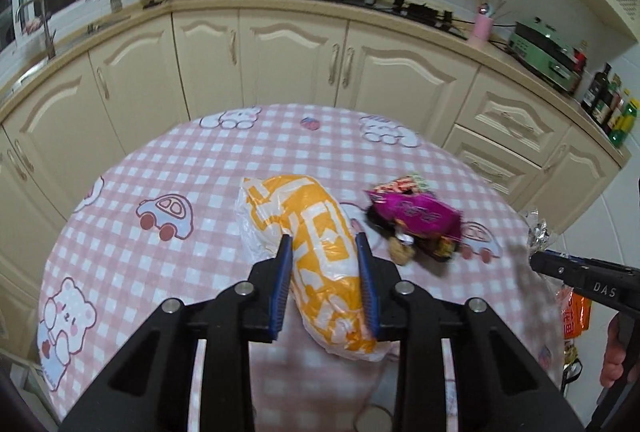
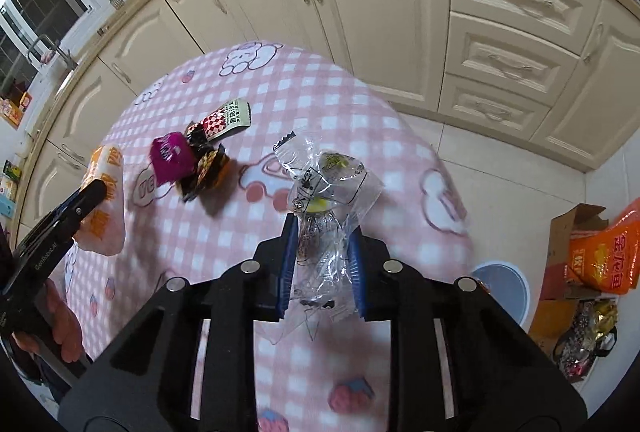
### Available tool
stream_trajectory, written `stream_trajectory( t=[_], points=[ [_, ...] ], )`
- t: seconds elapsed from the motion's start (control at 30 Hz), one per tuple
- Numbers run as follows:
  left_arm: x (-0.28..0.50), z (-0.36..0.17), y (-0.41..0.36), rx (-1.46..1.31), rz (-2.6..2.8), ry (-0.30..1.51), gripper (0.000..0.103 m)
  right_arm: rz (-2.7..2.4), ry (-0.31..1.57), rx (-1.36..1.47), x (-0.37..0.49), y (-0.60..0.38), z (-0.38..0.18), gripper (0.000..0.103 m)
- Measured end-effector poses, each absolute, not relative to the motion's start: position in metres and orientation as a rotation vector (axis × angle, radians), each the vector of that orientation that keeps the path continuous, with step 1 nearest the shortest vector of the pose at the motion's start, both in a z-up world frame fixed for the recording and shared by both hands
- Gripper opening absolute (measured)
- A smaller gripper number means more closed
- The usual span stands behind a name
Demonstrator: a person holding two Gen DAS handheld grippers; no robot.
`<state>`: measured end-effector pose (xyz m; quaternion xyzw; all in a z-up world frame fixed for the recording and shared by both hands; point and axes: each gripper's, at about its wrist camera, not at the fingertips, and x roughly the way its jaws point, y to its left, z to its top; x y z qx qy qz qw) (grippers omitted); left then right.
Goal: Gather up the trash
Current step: 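Carry both bags over the blue bin and open both grippers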
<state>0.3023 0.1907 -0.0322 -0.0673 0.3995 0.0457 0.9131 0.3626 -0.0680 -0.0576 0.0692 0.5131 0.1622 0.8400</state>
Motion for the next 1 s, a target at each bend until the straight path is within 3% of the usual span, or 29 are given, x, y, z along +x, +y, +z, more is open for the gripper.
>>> stream_trajectory(
  t=[0.57, 1.0],
  points=[
    [0.238, 0.014, 0.075, 0.016, -0.07, 0.718, 0.03, 0.296, 1.011, 0.22, 0.28, -0.153, -0.035, 0.024],
    [0.229, 0.005, -0.04, 0.132, -0.235, 0.744, 0.03, 0.18, 0.991, 0.306, 0.244, -0.241, -0.046, 0.024]
  ],
)
